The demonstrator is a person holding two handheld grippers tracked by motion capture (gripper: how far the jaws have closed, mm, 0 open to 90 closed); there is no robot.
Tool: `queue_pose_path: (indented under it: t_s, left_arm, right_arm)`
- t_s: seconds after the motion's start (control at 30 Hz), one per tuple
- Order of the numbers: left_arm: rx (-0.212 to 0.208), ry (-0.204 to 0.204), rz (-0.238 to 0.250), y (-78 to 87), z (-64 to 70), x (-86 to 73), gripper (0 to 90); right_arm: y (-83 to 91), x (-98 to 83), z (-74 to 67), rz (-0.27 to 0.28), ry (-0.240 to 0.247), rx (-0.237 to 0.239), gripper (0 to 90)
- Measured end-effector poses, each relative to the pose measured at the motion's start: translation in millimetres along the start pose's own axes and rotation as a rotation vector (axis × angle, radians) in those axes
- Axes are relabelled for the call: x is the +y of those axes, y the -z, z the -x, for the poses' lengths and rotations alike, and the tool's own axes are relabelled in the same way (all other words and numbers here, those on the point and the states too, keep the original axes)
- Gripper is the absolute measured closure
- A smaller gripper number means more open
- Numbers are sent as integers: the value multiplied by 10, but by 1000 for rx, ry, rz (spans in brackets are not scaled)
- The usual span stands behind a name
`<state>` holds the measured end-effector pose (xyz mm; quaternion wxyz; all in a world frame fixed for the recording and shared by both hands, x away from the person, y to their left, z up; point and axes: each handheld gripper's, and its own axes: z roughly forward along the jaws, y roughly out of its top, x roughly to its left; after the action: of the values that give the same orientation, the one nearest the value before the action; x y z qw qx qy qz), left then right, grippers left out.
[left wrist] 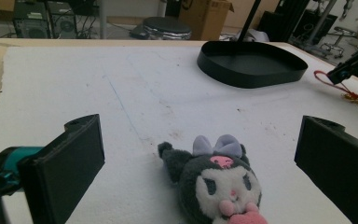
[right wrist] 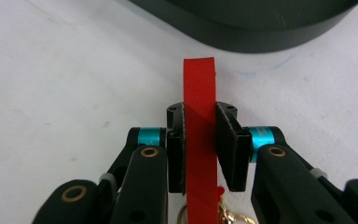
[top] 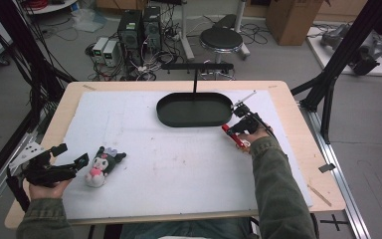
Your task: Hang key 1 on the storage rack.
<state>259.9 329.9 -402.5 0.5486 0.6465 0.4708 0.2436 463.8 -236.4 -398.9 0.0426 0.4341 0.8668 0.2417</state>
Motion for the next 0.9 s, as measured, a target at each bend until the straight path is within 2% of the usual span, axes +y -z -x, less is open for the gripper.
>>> queue_pose_path:
  t_s: [0.07, 0.1, 0.13, 0.23, 0.27, 0.3, 0.33, 0.43, 0.47, 0.57, 0.6, 0.63, 0.67, 0.7, 0.73, 0.9]
  left_arm:
    - [-2, 0, -4, -3, 3, 0, 18]
    - [-3, -2, -5, -4, 7, 1, 18]
    - [-2, -2, -3, -5, 12, 1, 18]
    - [-1, -3, -4, -7, 12, 0, 18]
    - [0, -3, -3, -6, 13, 1, 18]
    - [0, -2, -3, -6, 12, 1, 18]
    - [1, -2, -3, -6, 13, 1, 18]
    - [3, -4, -3, -5, 17, 1, 18]
    - [4, -5, -1, -2, 20, 2, 18]
    - [6, -5, -5, 0, 23, 1, 18]
    - [6, -5, -5, 0, 23, 1, 18]
    - [5, -5, -4, -1, 25, 1, 18]
    - [4, -7, -5, -2, 24, 2, 18]
    - [3, -6, -7, -4, 25, 1, 18]
    - [3, -6, -7, -6, 26, 1, 18]
    - [4, -6, -7, -4, 23, 0, 18]
  right_arm:
    - [138, -8, 17, 68, -6, 18, 753]
    - [138, -8, 17, 68, -6, 18, 753]
    - [231, -22, 35, 109, -25, 38, 753]
    - [293, -39, 57, 133, -41, 42, 753]
    - [371, -63, 84, 159, -52, 38, 753]
    - [371, -63, 84, 159, -52, 38, 753]
    - [444, -79, 101, 191, -58, 29, 753]
    - [524, -82, 103, 209, -63, 8, 753]
    - [628, -69, 90, 246, -45, -33, 753]
    - [798, -39, 61, 311, -47, -23, 752]
    - [798, -39, 61, 311, -47, -23, 752]
    - [917, -2, 28, 338, -37, -20, 752]
    - [917, -2, 28, 338, -37, -20, 752]
    - [1004, 33, -8, 348, -25, -25, 752]
    - [1004, 33, -8, 348, -25, -25, 752]
    - [1187, 119, -76, 390, -23, 5, 752]
